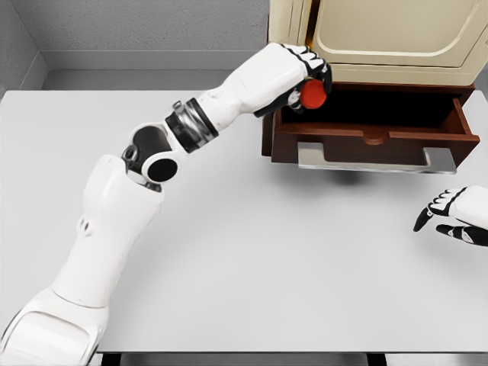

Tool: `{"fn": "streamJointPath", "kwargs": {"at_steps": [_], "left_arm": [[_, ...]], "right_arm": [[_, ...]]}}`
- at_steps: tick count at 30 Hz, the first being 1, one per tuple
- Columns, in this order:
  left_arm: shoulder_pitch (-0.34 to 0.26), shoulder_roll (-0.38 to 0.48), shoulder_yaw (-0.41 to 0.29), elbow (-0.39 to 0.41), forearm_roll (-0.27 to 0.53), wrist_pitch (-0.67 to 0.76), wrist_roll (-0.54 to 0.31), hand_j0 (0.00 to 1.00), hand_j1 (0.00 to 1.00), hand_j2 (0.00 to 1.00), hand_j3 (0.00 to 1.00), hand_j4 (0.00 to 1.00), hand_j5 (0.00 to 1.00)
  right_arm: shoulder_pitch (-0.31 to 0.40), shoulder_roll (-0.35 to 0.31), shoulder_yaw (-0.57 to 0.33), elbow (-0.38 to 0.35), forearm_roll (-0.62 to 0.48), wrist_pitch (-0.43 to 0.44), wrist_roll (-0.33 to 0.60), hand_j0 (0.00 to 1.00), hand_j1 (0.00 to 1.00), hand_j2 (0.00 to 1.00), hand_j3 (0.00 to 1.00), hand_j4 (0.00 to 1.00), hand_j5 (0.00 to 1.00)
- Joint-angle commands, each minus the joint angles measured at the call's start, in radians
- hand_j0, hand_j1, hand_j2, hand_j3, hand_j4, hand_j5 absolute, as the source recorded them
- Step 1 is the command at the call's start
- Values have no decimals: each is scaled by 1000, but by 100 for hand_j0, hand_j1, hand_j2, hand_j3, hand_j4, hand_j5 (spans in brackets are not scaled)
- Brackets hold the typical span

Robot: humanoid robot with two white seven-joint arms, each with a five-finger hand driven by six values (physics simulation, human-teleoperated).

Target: Put the switch into the drawer with left arm, and close the drawer with right arm

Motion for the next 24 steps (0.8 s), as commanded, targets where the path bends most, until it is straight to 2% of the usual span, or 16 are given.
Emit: {"fn": "streamJointPath", "kwargs": {"at_steps": [1, 9, 10, 12, 13, 17, 24], "left_arm": [[-2, -9, -4, 31, -1, 3, 3, 27, 27, 27, 27, 27, 27], [-5, -9, -5, 39, -19, 1, 3, 27, 27, 27, 27, 27, 27], [-8, -9, -5, 39, -19, 1, 2, 34, 34, 34, 34, 34, 34], [-12, -9, -5, 39, -19, 1, 3, 62, 62, 62, 62, 62, 62], [-12, -9, -5, 41, -19, 1, 3, 66, 66, 66, 66, 66, 66], [-18, -9, -5, 53, -21, 1, 3, 73, 73, 73, 73, 73, 73], [-18, -9, -21, 53, -41, 3, 3, 75, 75, 75, 75, 75, 75]], "right_arm": [[2, -1, 0, 0, -7, 3, 0, 54, 54, 54, 54, 54, 54], [2, -1, 0, 0, -7, 3, 0, 54, 54, 54, 54, 54, 54], [2, -1, 0, 0, -7, 3, 0, 54, 54, 54, 54, 54, 54], [3, -1, 0, 0, -7, 3, 0, 54, 54, 54, 54, 54, 54], [3, -4, 2, 0, -7, 3, 0, 54, 54, 54, 54, 54, 54], [9, -6, 2, 0, -7, 3, 0, 54, 54, 54, 54, 54, 54], [17, -4, -3, 0, -7, 3, 0, 54, 54, 54, 54, 54, 54]]}}
